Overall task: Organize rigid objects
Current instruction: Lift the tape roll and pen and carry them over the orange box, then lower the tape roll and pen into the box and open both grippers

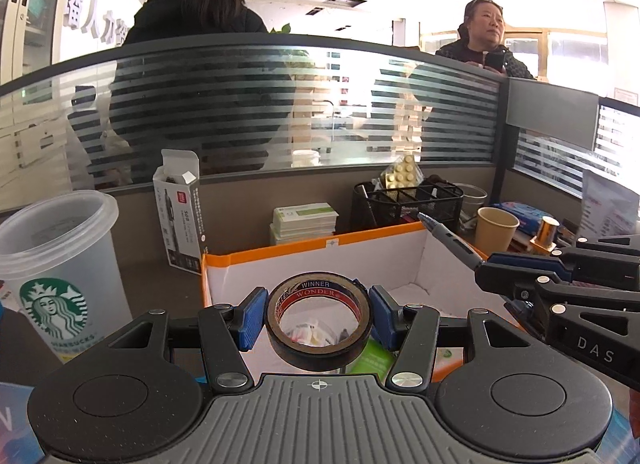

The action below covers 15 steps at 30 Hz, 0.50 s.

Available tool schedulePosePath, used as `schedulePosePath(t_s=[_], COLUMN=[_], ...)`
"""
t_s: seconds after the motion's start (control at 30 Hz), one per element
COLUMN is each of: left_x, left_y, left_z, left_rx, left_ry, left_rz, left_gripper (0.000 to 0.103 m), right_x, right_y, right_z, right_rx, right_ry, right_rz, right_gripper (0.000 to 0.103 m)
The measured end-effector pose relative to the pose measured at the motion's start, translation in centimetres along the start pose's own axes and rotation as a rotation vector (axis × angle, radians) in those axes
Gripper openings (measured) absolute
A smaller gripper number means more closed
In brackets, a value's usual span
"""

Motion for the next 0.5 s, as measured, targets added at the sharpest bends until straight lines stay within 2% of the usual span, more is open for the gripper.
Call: schedulePosePath(t_s=[0.3, 0.5], left_x=[0.4, 0.0], left_y=[-3.6, -6.6], left_z=[0.5, -0.7], left_rx=[0.042, 0.111], left_ry=[0.023, 0.044], left_rz=[-0.007, -0.036], left_gripper=[0.053, 0.053], right_x=[-1.8, -2.6], right_y=[-4.2, -7.5], right_z=[1.9, 1.0], right_rx=[0.05, 0.123], right_ry=[-0.06, -0.073], right_rz=[0.032, 0.03], right_gripper=[0.009, 0.009])
Point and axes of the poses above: each gripper's, at about its wrist camera, not at the fingertips, and y roughly against the way its jaws point, x to its left, z to its top, the point moved 5 cm from there along -y, roughly the way its jaws point, and after that the axes turned 15 degrees about -y, right-handed, at the moved point
